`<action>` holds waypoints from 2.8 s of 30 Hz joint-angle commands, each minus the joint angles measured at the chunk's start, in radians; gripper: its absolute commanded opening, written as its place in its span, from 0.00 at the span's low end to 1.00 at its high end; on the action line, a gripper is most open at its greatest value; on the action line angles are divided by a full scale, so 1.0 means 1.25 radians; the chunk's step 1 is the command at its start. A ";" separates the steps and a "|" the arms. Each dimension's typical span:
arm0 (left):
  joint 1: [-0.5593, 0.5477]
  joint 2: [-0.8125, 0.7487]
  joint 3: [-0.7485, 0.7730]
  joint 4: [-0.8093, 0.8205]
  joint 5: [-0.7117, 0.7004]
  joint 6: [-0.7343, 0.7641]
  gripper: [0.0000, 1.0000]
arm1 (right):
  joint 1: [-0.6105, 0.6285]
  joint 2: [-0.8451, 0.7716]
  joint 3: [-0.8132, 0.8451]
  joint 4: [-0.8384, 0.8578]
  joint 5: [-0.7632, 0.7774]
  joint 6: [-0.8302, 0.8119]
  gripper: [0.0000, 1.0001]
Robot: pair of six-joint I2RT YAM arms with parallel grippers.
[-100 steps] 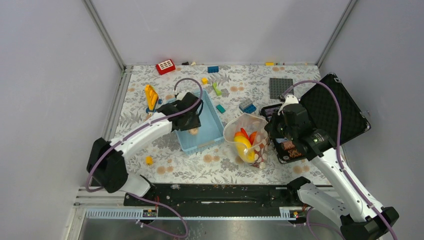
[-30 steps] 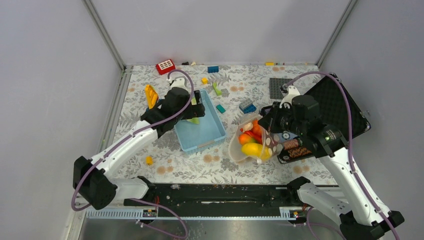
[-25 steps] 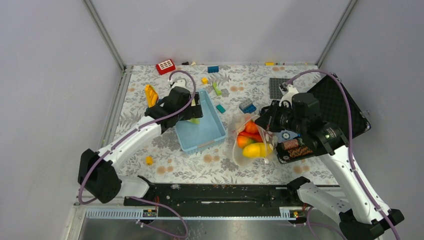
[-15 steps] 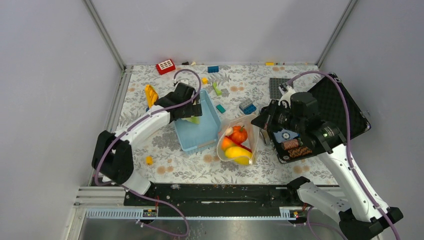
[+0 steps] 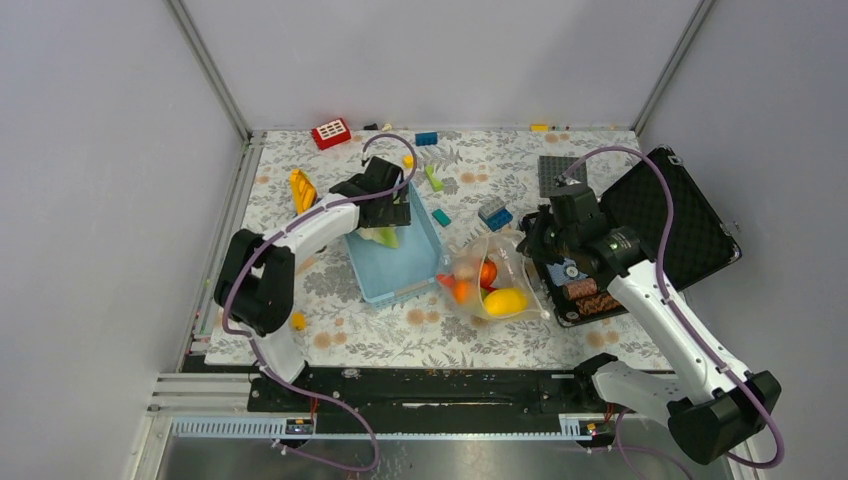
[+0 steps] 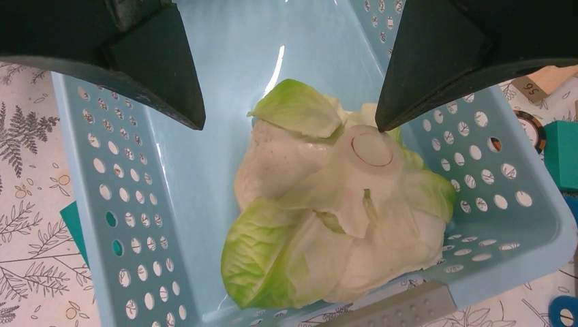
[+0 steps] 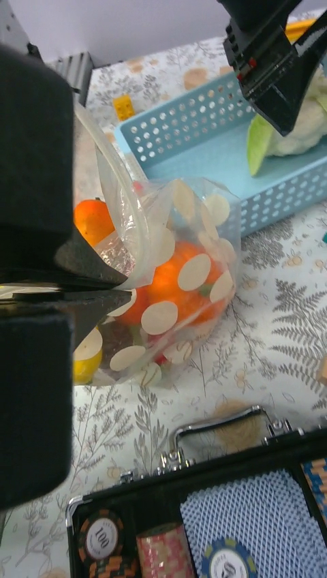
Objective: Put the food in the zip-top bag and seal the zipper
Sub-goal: Pick up the fake vegetable from the bin, then place the fake vegetable in the zipper food storage bag.
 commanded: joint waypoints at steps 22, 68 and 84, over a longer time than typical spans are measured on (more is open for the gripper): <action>0.005 0.184 0.160 -0.004 -0.151 0.008 0.85 | -0.004 -0.055 0.063 -0.084 0.217 -0.053 0.04; -0.065 -0.524 -0.298 0.293 0.334 -0.056 0.00 | 0.010 -0.009 -0.040 0.182 -0.064 -0.010 0.50; -0.079 -0.797 -0.452 0.184 0.187 -0.094 0.00 | 0.239 0.157 0.098 0.119 0.226 0.056 0.55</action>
